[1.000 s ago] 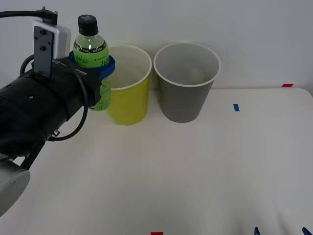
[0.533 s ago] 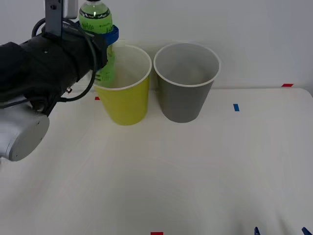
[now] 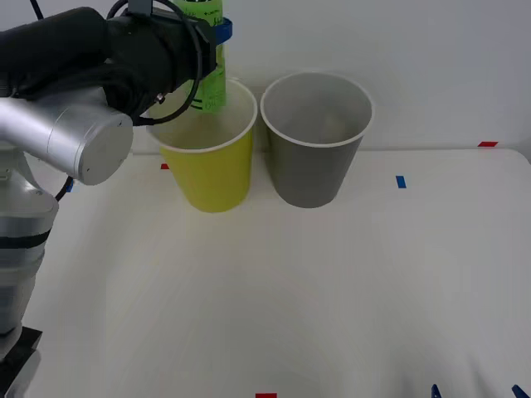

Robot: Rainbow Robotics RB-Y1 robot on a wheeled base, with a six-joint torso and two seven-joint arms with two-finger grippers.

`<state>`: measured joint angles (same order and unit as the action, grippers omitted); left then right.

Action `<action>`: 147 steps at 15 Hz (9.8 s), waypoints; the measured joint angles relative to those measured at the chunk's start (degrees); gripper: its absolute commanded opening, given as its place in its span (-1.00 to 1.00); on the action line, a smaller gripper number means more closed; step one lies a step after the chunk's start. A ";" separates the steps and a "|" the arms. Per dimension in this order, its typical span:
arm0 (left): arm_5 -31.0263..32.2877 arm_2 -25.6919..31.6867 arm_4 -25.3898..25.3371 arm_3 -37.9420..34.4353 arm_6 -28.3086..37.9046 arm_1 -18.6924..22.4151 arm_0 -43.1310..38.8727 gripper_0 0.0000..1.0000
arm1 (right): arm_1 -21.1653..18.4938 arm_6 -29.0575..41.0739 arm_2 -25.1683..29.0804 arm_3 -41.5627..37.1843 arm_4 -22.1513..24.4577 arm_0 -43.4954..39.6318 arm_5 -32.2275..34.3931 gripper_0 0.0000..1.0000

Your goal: Put cans in the gray bin and PET bottles in the light green bin.

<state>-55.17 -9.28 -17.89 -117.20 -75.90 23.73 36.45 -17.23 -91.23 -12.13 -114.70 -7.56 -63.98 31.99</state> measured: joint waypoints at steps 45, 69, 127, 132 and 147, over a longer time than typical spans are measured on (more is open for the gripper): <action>4.72 8.15 0.32 -29.89 -5.34 -0.28 -33.79 1.00 | 0.00 0.00 0.00 0.00 0.00 0.00 0.00 1.00; 50.71 -9.50 8.17 -11.78 -6.82 0.64 -66.87 1.00 | 0.00 0.00 0.00 0.00 0.00 0.00 0.00 1.00; 86.31 0.93 24.04 -0.57 -3.37 -13.62 -104.39 1.00 | 0.00 0.00 0.00 0.00 0.00 0.00 0.00 1.00; 86.31 0.93 24.04 -0.57 -3.37 -13.62 -104.39 1.00 | 0.00 0.00 0.00 0.00 0.00 0.00 0.00 1.00; 86.29 0.93 24.04 -0.57 -3.38 -13.62 -104.39 1.00 | 0.00 0.00 0.00 0.00 0.00 0.00 0.00 1.00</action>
<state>31.12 -8.35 6.15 -117.77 -79.28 10.11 -67.94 -17.23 -91.23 -12.13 -114.70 -7.56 -63.98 31.99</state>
